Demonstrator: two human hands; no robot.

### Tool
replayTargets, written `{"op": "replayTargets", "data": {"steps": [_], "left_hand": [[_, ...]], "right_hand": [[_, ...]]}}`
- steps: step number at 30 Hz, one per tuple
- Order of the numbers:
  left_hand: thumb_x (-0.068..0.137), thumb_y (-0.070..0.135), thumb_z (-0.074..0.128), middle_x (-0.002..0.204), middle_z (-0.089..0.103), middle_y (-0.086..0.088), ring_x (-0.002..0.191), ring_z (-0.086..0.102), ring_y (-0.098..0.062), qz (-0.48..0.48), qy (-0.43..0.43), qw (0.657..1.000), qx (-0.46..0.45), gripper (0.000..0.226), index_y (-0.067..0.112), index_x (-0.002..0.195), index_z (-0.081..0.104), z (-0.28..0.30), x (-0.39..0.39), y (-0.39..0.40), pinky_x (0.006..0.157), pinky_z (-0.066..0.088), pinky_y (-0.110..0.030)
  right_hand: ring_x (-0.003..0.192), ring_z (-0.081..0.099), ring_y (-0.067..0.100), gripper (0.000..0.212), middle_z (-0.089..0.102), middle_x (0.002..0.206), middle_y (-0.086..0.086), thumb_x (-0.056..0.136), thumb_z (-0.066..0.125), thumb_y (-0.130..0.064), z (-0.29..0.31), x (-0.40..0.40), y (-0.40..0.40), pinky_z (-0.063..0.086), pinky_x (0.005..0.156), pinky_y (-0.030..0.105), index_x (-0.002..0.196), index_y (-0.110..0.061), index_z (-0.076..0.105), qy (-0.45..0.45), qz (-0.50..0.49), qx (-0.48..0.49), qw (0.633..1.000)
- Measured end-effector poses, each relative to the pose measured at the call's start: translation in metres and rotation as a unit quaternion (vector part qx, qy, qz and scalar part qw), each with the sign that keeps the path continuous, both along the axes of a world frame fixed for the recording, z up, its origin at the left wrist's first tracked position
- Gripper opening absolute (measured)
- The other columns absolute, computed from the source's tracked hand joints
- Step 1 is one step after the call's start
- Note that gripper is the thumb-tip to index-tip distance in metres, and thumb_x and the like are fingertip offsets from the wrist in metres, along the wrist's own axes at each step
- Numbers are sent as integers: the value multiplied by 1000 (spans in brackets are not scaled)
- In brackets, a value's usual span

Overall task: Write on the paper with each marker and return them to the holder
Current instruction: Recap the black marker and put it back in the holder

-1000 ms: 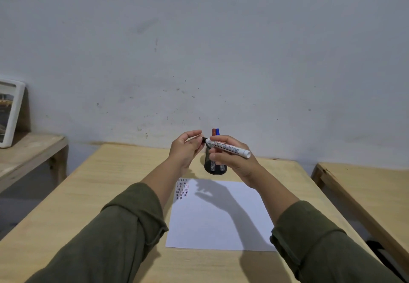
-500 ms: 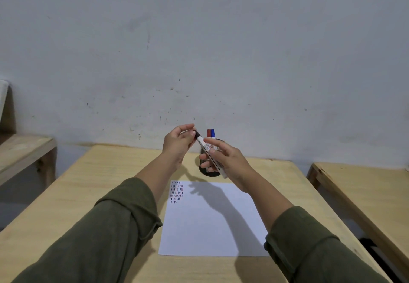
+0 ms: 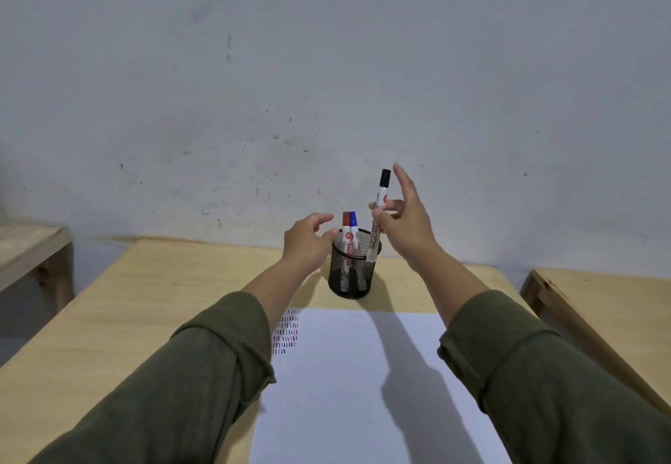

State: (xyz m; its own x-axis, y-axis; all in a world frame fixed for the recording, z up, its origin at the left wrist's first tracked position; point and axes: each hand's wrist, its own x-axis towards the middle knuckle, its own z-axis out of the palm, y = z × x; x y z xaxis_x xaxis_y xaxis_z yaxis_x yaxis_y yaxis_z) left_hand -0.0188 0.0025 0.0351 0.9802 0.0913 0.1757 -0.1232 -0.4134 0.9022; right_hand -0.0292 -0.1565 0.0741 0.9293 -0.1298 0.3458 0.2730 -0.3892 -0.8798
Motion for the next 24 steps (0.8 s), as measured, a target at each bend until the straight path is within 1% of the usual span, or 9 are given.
{"op": "replayTargets", "data": {"steps": [4, 7, 9, 12, 14, 16, 18, 21, 24], "left_hand": [[86, 33, 59, 137, 52, -4, 128, 45, -21, -27, 21, 999, 40, 45, 23, 129, 51, -10, 12, -5, 103, 35, -32], [86, 34, 59, 140, 50, -3, 132, 41, -22, -47, 19, 996, 76, 50, 24, 133, 48, -15, 17, -9, 106, 32, -32], [86, 33, 60, 141, 49, -3, 132, 40, -22, -50, 15, 995, 89, 51, 23, 134, 47, -17, 20, -10, 106, 31, -32], [85, 35, 60, 141, 49, -3, 133, 40, -22, -55, 20, 995, 81, 52, 22, 134, 48, -21, 23, -10, 106, 31, -31], [85, 36, 61, 141, 49, -3, 133, 41, -21, -60, 24, 995, 76, 52, 21, 133, 49, -23, 24, -9, 106, 31, -31], [84, 37, 62, 140, 51, -3, 132, 42, -20, -61, 30, 996, 64, 51, 20, 131, 51, -24, 24, -8, 106, 31, -31], [83, 37, 63, 139, 52, -3, 131, 44, -19, -62, 38, 996, 43, 51, 21, 130, 52, -26, 25, -8, 107, 33, -32], [83, 36, 63, 139, 52, -4, 130, 45, -18, -64, 46, 997, 24, 51, 21, 130, 52, -27, 24, -8, 109, 34, -34], [83, 35, 64, 139, 52, -4, 128, 47, -18, -70, 50, 996, 12, 51, 20, 130, 52, -26, 24, -7, 106, 36, -31]], "right_hand": [[97, 55, 16, 80, 55, 111, 1, 89, 57, -6, 0, 20, 1, 48, 78, 29, 144, -48, 17, -33, -29, -63, 997], [89, 59, 20, 80, 56, 106, 5, 88, 57, -3, -11, 28, 2, 50, 76, 32, 143, -47, 20, -11, -31, -93, 995], [83, 60, 19, 78, 57, 100, 6, 87, 60, -2, -20, 32, 2, 47, 65, 25, 142, -44, 24, 2, -23, -106, 994], [69, 55, 3, 75, 56, 83, -1, 84, 64, -2, -31, 37, 2, 38, 48, 8, 141, -38, 30, 16, -17, -145, 989], [66, 51, 0, 74, 54, 78, -2, 81, 66, -2, -36, 40, 3, 37, 44, 7, 139, -34, 33, 26, -17, -176, 984], [64, 51, 1, 71, 55, 79, 1, 78, 68, -2, -39, 42, 3, 37, 42, 6, 136, -29, 37, 30, -14, -197, 980], [67, 54, 9, 68, 57, 86, 4, 76, 69, -1, -40, 44, 4, 37, 47, 8, 134, -23, 41, 28, -17, -214, 976], [88, 59, 25, 64, 59, 104, 13, 74, 72, -2, -41, 47, 6, 44, 69, 24, 131, -15, 46, 25, -26, -240, 970], [98, 59, 30, 62, 54, 114, 16, 75, 73, -2, -44, 49, 8, 45, 77, 29, 130, -14, 48, 24, -26, -264, 964]]}}
